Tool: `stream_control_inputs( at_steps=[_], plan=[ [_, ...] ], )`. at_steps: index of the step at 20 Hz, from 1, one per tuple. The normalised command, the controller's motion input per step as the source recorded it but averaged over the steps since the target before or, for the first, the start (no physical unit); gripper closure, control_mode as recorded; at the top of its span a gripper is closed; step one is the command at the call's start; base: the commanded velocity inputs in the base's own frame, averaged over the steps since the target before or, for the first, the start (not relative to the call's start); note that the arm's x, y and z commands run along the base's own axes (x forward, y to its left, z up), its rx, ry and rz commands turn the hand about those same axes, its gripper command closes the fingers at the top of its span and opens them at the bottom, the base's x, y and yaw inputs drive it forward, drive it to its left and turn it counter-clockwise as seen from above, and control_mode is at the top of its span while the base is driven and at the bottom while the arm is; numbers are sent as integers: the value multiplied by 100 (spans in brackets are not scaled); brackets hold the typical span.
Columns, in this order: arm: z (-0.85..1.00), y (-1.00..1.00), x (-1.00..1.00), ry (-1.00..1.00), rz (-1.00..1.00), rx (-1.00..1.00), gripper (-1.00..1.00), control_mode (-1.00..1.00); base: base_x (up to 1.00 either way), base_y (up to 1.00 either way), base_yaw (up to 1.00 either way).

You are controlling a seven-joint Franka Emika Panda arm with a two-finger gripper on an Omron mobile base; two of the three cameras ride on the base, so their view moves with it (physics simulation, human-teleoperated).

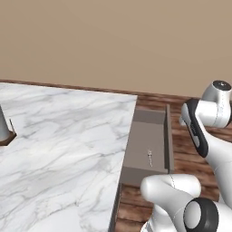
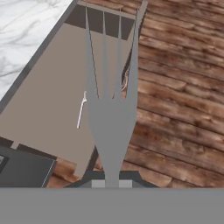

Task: Organize the utensils by type. Pick up the wooden spoons from the counter and place them in the open cabinet. Then pick up the metallic utensils from the counter and place them in the open drawer.

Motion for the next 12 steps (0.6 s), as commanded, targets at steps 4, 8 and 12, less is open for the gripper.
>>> stream_control_inputs(
  at_steps=[4,8,12],
  plan=[
    [0,0,0,0,0,0,100,100,63,54,14],
    [0,0,0,0,0,0,100,100,35,43,15],
    [0,0,0,0,0,0,100,100,1,17,9]
  ],
)
